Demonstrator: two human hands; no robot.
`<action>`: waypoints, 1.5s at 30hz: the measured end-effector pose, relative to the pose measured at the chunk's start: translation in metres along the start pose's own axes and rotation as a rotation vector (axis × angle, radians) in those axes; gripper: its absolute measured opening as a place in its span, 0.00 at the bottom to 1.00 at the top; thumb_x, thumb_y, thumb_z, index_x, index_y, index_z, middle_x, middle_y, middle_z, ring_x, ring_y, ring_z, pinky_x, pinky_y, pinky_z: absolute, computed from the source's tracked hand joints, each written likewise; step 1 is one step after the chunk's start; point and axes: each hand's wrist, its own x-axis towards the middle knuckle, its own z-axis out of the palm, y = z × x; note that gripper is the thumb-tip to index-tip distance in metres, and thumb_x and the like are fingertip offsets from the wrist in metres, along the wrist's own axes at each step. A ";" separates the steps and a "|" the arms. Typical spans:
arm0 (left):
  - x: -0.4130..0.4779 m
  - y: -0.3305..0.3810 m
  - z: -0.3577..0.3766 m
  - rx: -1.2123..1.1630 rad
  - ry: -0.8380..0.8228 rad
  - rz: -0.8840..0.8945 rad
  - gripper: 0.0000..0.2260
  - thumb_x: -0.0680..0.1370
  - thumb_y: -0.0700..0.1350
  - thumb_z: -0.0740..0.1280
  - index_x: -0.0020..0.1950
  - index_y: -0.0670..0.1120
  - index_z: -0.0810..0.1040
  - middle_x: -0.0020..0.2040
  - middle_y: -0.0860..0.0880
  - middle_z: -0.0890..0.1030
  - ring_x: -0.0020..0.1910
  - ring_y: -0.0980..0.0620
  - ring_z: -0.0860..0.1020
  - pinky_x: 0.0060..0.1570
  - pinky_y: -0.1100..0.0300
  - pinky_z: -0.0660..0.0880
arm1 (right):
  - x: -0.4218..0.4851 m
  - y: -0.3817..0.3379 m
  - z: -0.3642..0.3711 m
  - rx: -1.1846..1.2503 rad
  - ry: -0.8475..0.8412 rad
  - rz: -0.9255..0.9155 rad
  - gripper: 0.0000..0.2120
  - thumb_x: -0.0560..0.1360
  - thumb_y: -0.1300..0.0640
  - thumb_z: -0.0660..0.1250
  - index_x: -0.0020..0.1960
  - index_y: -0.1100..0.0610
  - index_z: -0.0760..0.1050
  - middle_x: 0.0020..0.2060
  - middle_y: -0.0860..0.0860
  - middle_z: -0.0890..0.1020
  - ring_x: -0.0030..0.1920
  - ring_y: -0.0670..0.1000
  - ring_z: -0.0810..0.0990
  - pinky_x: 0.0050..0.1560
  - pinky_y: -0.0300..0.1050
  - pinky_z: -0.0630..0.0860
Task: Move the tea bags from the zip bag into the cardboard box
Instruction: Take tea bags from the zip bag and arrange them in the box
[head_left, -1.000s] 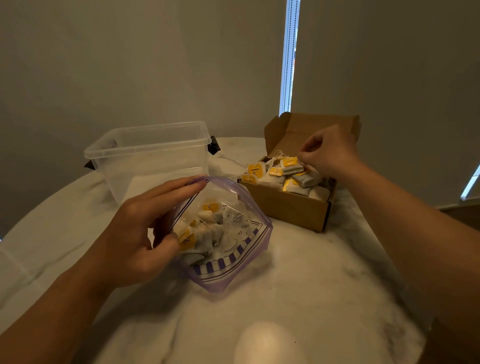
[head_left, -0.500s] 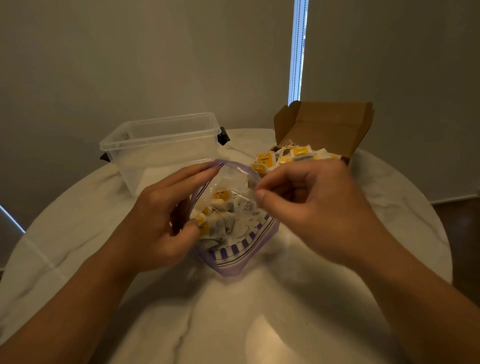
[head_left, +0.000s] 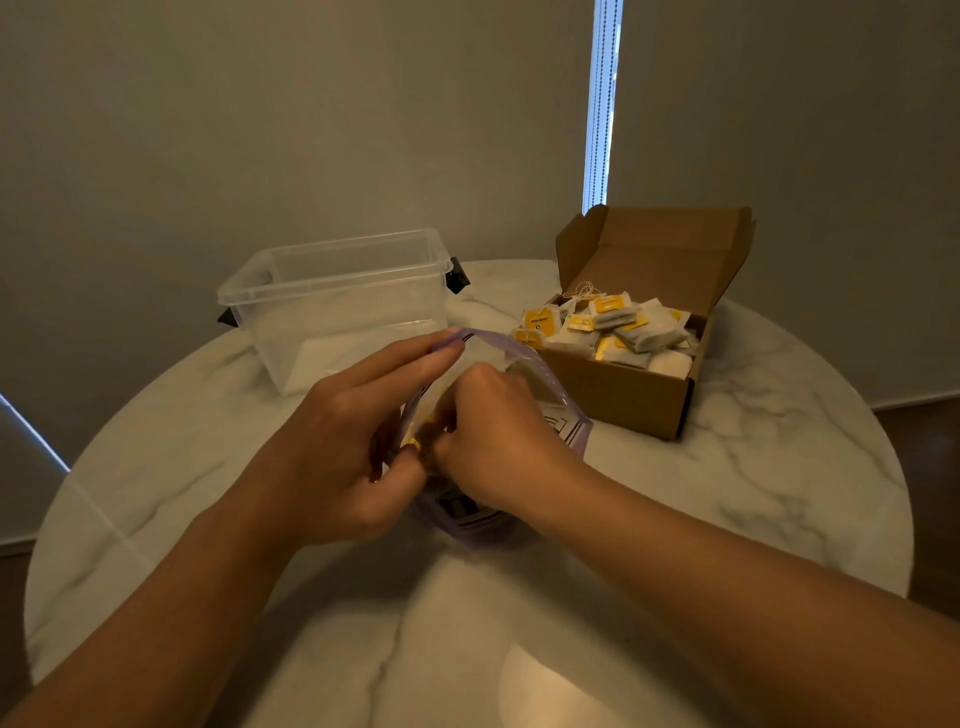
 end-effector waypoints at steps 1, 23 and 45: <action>0.000 0.000 0.000 0.003 0.004 -0.001 0.31 0.69 0.42 0.61 0.74 0.42 0.70 0.74 0.50 0.70 0.40 0.60 0.79 0.36 0.72 0.69 | 0.001 0.000 0.002 0.012 -0.009 0.017 0.08 0.73 0.53 0.70 0.47 0.57 0.80 0.40 0.53 0.79 0.42 0.53 0.79 0.42 0.47 0.79; 0.001 0.000 0.000 0.058 0.031 -0.021 0.31 0.70 0.43 0.60 0.74 0.40 0.69 0.74 0.48 0.71 0.70 0.52 0.73 0.52 0.79 0.66 | -0.035 0.010 -0.034 0.242 0.157 -0.023 0.04 0.75 0.57 0.71 0.47 0.49 0.82 0.37 0.42 0.82 0.39 0.40 0.80 0.39 0.34 0.79; 0.001 0.000 -0.001 0.024 0.030 -0.058 0.30 0.71 0.46 0.60 0.74 0.42 0.70 0.73 0.49 0.71 0.58 0.57 0.75 0.46 0.81 0.66 | -0.036 0.006 -0.079 0.444 0.086 -0.195 0.08 0.76 0.64 0.68 0.48 0.51 0.82 0.42 0.45 0.83 0.36 0.47 0.85 0.38 0.42 0.83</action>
